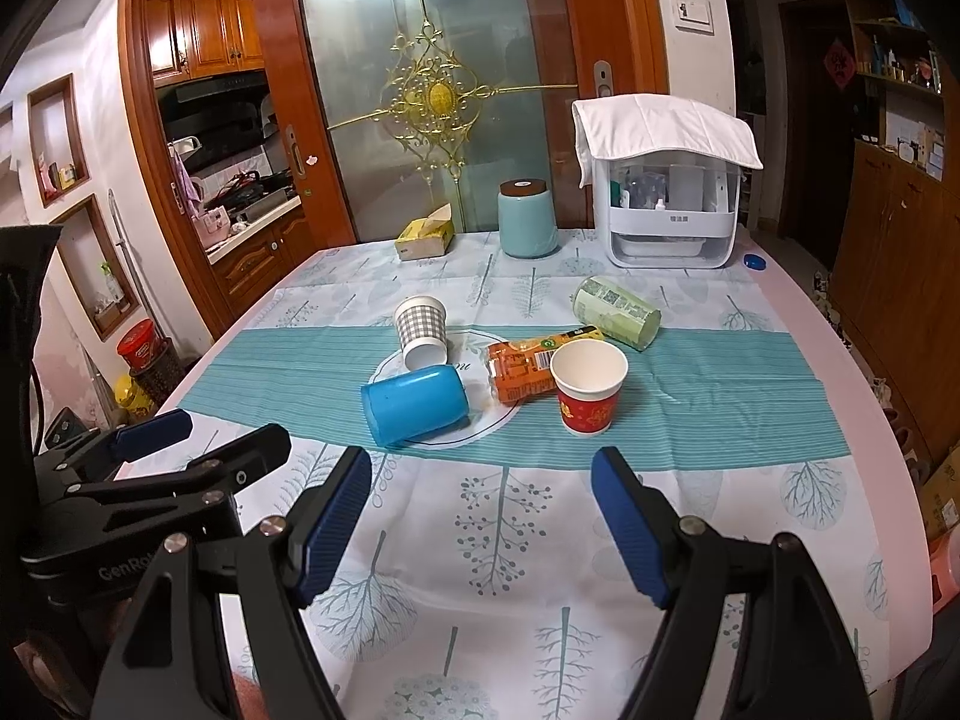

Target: Flip cup upright

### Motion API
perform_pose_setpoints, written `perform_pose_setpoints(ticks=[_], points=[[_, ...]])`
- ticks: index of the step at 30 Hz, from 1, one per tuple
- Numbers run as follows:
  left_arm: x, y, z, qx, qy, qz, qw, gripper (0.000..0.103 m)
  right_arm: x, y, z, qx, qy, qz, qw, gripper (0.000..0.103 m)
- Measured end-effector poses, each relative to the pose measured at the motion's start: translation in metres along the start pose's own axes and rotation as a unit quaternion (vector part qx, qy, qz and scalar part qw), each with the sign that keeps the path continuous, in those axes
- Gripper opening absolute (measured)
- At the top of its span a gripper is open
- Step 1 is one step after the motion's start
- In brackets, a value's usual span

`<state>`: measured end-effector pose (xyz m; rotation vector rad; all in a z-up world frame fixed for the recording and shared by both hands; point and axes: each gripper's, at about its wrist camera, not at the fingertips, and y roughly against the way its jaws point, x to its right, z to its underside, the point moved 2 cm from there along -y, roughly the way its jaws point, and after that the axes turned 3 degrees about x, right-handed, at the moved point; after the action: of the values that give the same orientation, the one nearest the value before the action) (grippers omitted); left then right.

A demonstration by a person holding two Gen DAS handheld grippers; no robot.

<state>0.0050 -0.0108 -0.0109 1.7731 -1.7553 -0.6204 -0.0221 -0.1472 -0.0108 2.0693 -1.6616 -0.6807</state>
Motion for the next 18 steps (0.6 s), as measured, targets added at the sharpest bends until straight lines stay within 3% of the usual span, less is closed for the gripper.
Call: perform_pose_setpoints(ticks=[18], points=[[0.0008, 0.0083, -0.0002, 0.004, 0.003, -0.005, 1.0000, 0.088, -0.0034, 0.0049, -0.0012, 0.003, -0.005, -0.009, 1.000, 0.076]])
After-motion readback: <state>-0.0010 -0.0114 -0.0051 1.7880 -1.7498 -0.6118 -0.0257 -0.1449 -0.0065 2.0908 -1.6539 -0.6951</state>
